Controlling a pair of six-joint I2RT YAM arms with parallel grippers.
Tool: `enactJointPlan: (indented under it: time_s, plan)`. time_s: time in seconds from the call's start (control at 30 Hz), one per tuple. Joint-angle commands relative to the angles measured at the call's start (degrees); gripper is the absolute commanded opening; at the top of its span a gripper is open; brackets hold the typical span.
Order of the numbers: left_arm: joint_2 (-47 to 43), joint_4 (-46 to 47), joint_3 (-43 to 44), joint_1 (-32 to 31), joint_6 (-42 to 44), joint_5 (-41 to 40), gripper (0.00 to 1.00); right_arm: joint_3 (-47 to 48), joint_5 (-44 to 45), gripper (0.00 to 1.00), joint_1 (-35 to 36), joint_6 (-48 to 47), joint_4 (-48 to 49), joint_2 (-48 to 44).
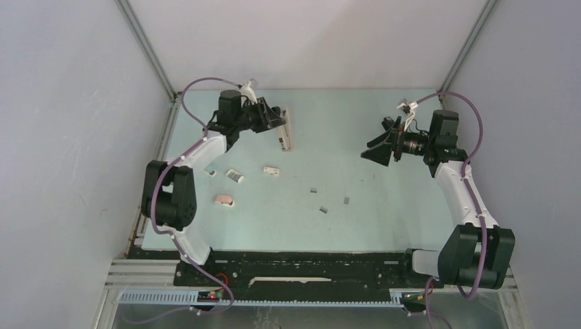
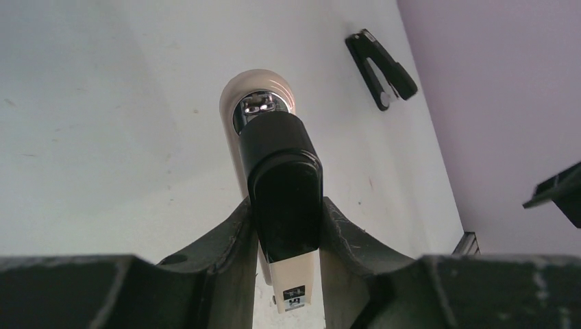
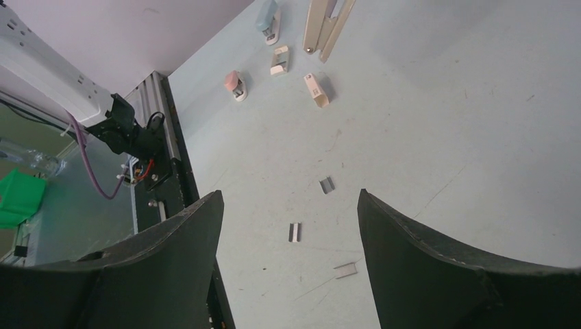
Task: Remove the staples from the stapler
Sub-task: Pick up the stapler from the center of the board, then unload the staple at the center of the board.
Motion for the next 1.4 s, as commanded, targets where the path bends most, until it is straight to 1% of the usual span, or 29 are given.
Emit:
enactJointPlan:
  time_s: [0.0,0.17,0.47,0.63,0.7,0.8,0.93,1.07,1.23,1.37]
  plan:
    - [-7.82,8.77,-3.44,-2.27,-0.71,2.46,0.0,0.73,-2.48,0.8,0.55,-0.47,-0.34,0.19]
    - [-12.45,13.63,-9.28,-4.77,-2.51,2.07,0.0,0.48,-4.11,0.8,1.21,-0.71,-0.69,0.68]
    - [-22.06,22.78,-22.57,-9.97,-5.44,0.58,0.0,-3.92,-4.09,0.81,4.19,5.94,7.93,0.37]
    - [-27.33,27.21,-29.25,-12.66,-6.99,-1.26,0.0,-6.98,-4.3,0.83,6.25,11.68,14.92,0.71]
    - [-29.07,27.91,-31.16,-13.82,-7.03,-2.12,0.0,-8.14,-4.42,0.84,8.35,13.7,18.97,0.96]
    - [-31.36,30.18,-34.71,-15.36,-7.76,-3.14,0.0,-10.11,-4.63,0.87,9.59,16.77,24.0,1.25]
    - [-33.16,35.19,-39.19,-16.84,-9.08,-3.92,0.0,-12.53,-4.97,0.9,10.96,20.52,30.02,2.07]
    - [-34.01,39.64,-42.65,-18.07,-10.09,-4.52,0.0,-12.98,-5.25,0.91,12.67,21.3,31.73,3.64]
    - [-33.73,44.65,-44.91,-19.6,-12.22,-5.26,0.0,-13.03,-5.18,0.92,14.97,22.02,32.63,6.0]
    - [-31.8,50.91,-46.24,-21.33,-15.27,-5.49,0.0,-14.55,-4.81,0.92,16.66,26.68,38.94,7.32]
